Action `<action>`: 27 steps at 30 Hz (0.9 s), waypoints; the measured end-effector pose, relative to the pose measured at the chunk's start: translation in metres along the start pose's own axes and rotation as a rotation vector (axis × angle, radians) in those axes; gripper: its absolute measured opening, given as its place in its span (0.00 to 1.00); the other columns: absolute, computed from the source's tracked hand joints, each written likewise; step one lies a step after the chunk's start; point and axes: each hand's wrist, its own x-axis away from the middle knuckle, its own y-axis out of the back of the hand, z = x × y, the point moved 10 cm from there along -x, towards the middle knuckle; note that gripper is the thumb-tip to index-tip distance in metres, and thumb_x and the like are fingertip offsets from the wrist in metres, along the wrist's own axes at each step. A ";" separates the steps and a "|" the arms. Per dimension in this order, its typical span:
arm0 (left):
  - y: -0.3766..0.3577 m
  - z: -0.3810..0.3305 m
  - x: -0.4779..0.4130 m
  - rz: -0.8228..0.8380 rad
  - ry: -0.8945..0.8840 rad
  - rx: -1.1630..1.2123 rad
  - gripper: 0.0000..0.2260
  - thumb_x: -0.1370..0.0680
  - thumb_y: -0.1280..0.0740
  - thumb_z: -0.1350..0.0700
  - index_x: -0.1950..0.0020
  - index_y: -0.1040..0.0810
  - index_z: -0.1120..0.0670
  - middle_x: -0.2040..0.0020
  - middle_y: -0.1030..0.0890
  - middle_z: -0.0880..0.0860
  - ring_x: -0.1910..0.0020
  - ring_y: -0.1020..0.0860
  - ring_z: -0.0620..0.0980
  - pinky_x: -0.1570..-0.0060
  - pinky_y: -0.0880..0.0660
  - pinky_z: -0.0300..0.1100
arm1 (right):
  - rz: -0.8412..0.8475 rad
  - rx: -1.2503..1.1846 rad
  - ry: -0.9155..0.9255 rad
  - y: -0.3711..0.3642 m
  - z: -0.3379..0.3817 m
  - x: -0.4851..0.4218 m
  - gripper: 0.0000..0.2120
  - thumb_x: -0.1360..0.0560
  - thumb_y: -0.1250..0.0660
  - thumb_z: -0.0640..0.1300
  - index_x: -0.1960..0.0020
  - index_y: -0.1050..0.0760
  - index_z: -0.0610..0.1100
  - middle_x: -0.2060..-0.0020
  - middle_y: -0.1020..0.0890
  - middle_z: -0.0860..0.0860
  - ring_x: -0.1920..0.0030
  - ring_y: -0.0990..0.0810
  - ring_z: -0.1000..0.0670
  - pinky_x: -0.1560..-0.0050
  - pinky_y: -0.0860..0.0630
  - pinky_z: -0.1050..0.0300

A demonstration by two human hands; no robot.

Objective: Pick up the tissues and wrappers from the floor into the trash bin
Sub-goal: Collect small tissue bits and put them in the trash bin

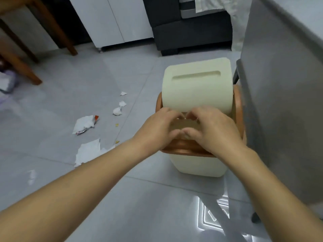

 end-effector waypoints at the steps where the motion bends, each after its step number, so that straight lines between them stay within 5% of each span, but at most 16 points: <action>1: 0.008 0.005 0.004 -0.043 0.020 0.026 0.16 0.28 0.30 0.50 0.42 0.25 0.50 0.46 0.24 0.48 0.48 0.24 0.47 0.50 0.30 0.36 | -0.009 -0.072 -0.010 -0.001 0.003 -0.001 0.16 0.31 0.31 0.56 0.47 0.26 0.50 0.52 0.21 0.52 0.50 0.23 0.48 0.55 0.28 0.52; 5: 0.031 0.043 0.028 -0.145 0.121 0.149 0.16 0.30 0.28 0.48 0.45 0.25 0.47 0.49 0.24 0.45 0.53 0.22 0.41 0.55 0.24 0.35 | -0.074 -0.344 -0.027 -0.002 0.026 -0.001 0.14 0.32 0.30 0.53 0.48 0.24 0.50 0.57 0.21 0.54 0.56 0.23 0.51 0.56 0.25 0.52; 10: 0.062 0.170 0.107 -0.183 0.388 0.190 0.16 0.30 0.27 0.50 0.45 0.26 0.46 0.49 0.23 0.45 0.55 0.22 0.38 0.55 0.24 0.38 | -0.035 -0.322 0.224 -0.025 0.113 0.011 0.13 0.29 0.33 0.55 0.47 0.25 0.50 0.59 0.22 0.54 0.63 0.24 0.53 0.63 0.27 0.54; 14: 0.067 0.295 0.202 -0.168 0.660 0.188 0.13 0.29 0.28 0.52 0.47 0.27 0.46 0.49 0.22 0.48 0.56 0.22 0.42 0.58 0.23 0.46 | 0.296 -0.313 0.262 -0.122 0.167 0.020 0.16 0.30 0.38 0.59 0.45 0.28 0.55 0.57 0.25 0.58 0.63 0.23 0.57 0.61 0.24 0.53; 21: 0.004 0.453 0.317 0.157 0.794 0.140 0.23 0.31 0.28 0.46 0.39 0.29 0.46 0.42 0.25 0.51 0.53 0.23 0.47 0.51 0.28 0.40 | 0.886 0.092 0.241 -0.335 0.209 0.036 0.23 0.28 0.36 0.57 0.36 0.37 0.56 0.41 0.30 0.55 0.49 0.22 0.50 0.51 0.24 0.53; 27: -0.040 0.517 0.317 0.381 0.704 0.149 0.38 0.33 0.27 0.44 0.28 0.41 0.46 0.30 0.38 0.56 0.32 0.37 0.59 0.33 0.37 0.49 | 1.009 0.269 0.029 -0.430 0.238 0.031 0.33 0.31 0.33 0.60 0.31 0.41 0.54 0.38 0.33 0.50 0.47 0.23 0.46 0.56 0.28 0.55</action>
